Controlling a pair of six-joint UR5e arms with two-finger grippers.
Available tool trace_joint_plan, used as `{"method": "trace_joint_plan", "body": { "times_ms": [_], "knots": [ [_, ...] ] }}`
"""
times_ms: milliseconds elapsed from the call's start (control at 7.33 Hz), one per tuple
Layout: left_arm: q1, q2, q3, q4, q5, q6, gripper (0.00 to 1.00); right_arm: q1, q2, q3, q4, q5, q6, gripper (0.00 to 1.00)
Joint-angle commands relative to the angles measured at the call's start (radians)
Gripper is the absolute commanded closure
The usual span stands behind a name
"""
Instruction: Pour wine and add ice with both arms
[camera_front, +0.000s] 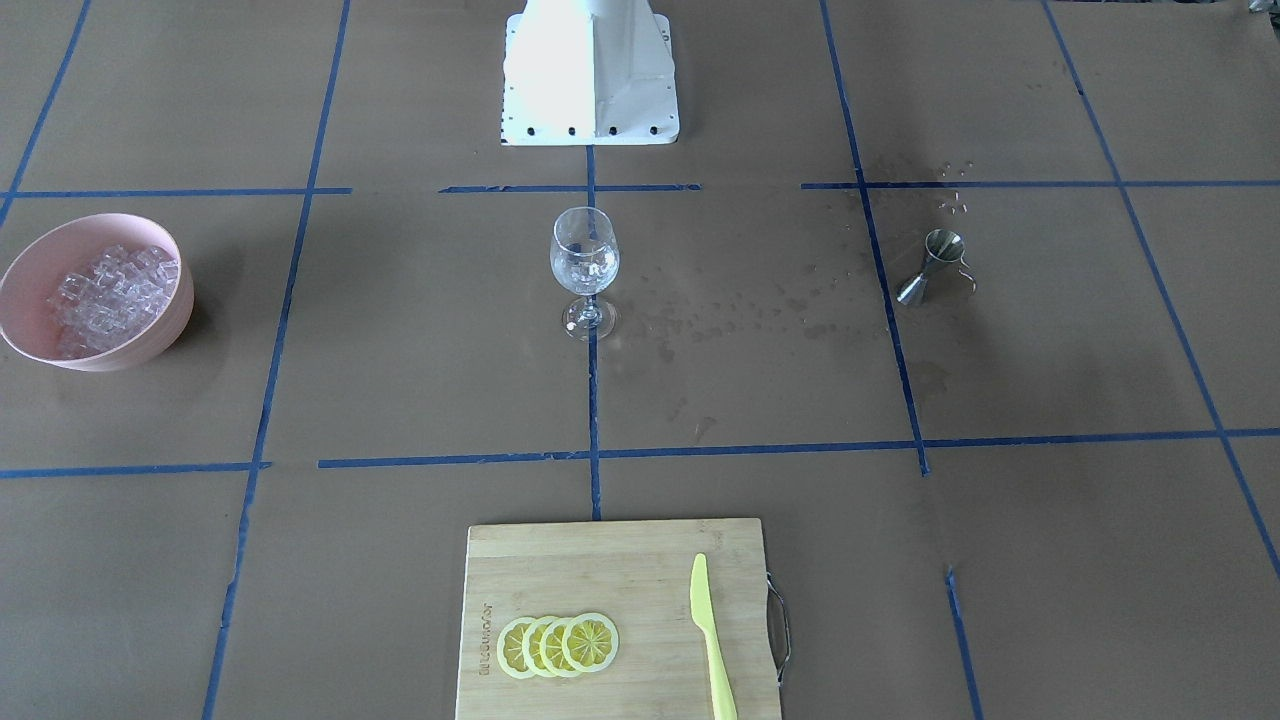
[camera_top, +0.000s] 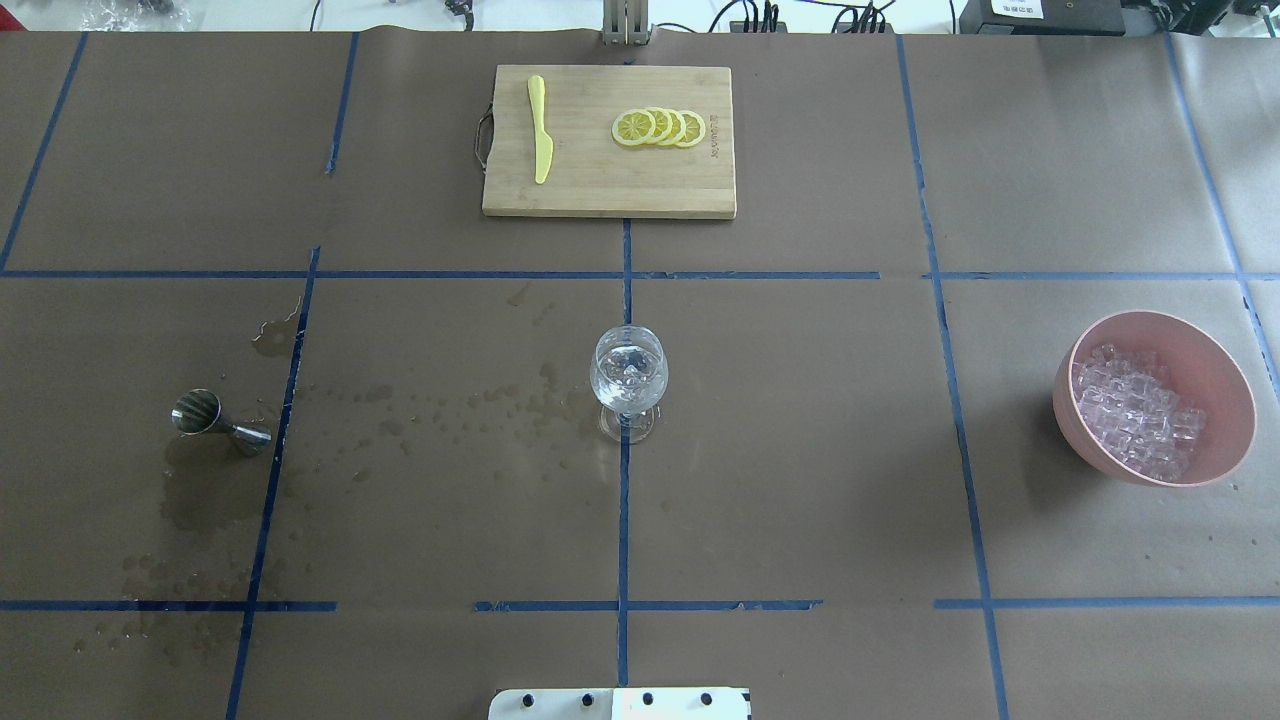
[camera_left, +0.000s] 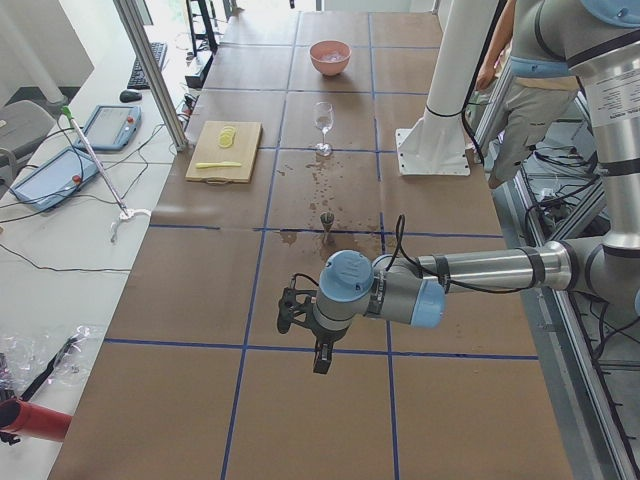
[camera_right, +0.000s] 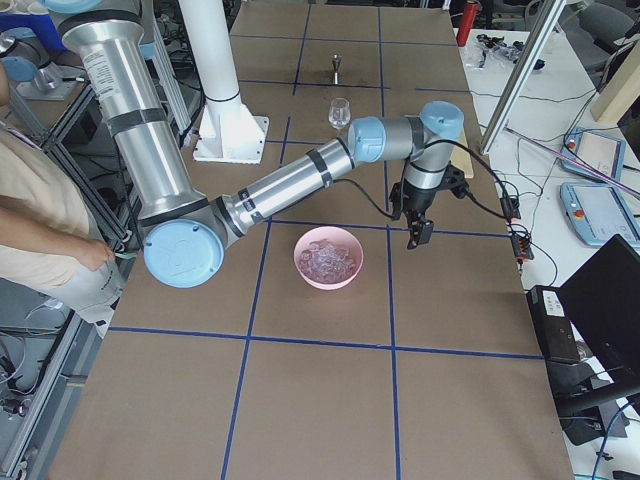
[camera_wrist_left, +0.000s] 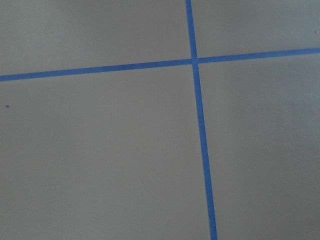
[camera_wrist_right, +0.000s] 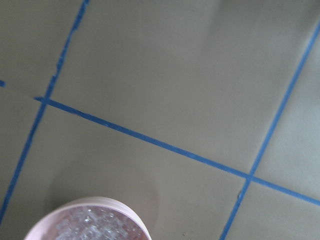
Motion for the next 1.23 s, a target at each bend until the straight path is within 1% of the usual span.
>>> {"method": "trace_joint_plan", "body": {
  "times_ms": [0, 136, 273, 409, 545, 818, 955, 1091],
  "knots": [
    [0.008, 0.005, -0.002, 0.017, 0.0, 0.001, 0.0, 0.06, -0.166, 0.002, 0.002, 0.005, -0.069, 0.0],
    [0.01, -0.003, -0.014, 0.075, 0.0, 0.001, 0.0, 0.073, -0.189, 0.0, 0.035, 0.009, -0.107, 0.0],
    [0.01, -0.009, -0.021, 0.101, -0.001, 0.001, 0.0, 0.086, -0.279, -0.007, 0.166, 0.047, -0.104, 0.0],
    [0.01, -0.009, -0.031, 0.101, -0.007, 0.001, 0.0, 0.096, -0.336, -0.007, 0.272, 0.052, -0.079, 0.0],
    [0.01, -0.011, -0.035, 0.097, -0.009, 0.001, 0.0, 0.106, -0.34, 0.002, 0.278, 0.049, -0.03, 0.0],
    [0.01, -0.011, -0.044, 0.088, -0.01, 0.001, 0.0, 0.106, -0.355, 0.003, 0.28, 0.045, -0.008, 0.0],
    [0.01, -0.011, -0.058, 0.089, -0.019, 0.001, 0.0, 0.106, -0.37, 0.003, 0.316, 0.043, -0.002, 0.0],
    [0.01, -0.011, -0.06, 0.089, -0.023, 0.001, 0.0, 0.106, -0.377, 0.005, 0.354, 0.043, 0.045, 0.0]
  ]
}}
